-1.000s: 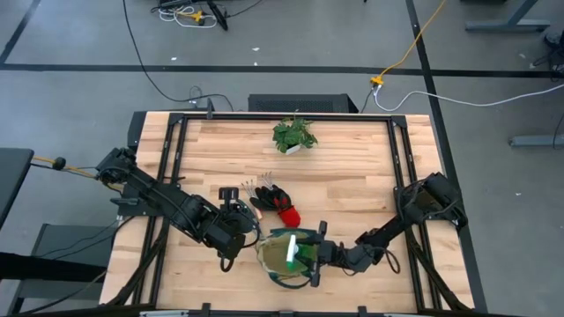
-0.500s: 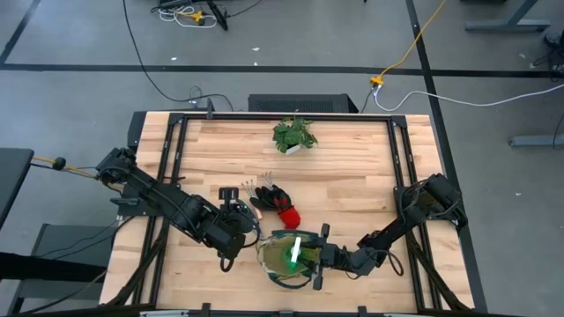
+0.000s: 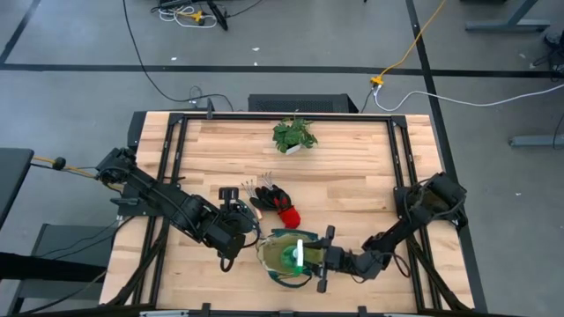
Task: Pick & Place Garden tools in Gardening bag
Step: Put the green spray bottle into the gray gardening bag
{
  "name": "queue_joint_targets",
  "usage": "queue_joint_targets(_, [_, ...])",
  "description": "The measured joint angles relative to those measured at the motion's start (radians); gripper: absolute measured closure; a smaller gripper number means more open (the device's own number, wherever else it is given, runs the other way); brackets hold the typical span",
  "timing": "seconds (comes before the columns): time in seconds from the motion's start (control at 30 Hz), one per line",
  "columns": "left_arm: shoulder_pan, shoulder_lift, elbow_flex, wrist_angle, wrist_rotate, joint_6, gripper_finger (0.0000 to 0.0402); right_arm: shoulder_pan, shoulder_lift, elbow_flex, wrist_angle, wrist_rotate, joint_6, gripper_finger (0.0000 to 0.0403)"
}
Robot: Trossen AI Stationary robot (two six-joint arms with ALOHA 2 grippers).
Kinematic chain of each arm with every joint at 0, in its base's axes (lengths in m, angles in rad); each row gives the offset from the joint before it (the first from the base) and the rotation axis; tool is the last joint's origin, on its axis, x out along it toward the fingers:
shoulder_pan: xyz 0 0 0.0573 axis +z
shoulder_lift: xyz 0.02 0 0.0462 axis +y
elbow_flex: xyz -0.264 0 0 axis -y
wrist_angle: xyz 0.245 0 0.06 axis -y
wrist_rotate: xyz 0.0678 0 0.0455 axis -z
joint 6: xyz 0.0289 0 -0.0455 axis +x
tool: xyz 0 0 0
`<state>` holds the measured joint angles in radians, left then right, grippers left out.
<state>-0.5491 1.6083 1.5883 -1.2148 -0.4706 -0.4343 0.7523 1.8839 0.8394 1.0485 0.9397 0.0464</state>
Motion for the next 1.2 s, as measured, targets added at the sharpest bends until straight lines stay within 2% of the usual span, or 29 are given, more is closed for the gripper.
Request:
queue_joint_targets(0.27, [0.0,0.0,0.0,-0.001,0.0,0.001,0.0273,0.023,-0.024,0.0,-0.025,0.021,0.037,0.0206])
queue_joint_targets(0.47, [0.0,0.0,0.0,-0.001,0.0,0.001,0.0273,0.03,-0.052,0.0,-0.138,0.021,0.124,0.0206])
queue_joint_targets(0.7, [0.0,0.0,0.0,-0.001,0.0,0.002,0.0273,0.031,-0.084,0.0,-0.173,0.012,0.146,0.0206])
queue_joint_targets(0.87, [0.0,0.0,0.0,-0.001,0.0,0.002,0.0273,0.031,-0.083,0.0,-0.263,0.01,0.261,0.0206])
queue_joint_targets(1.2, [0.0,0.0,0.0,-0.003,0.008,0.003,0.0273,0.056,-0.085,0.0,-0.274,0.006,0.305,0.0212])
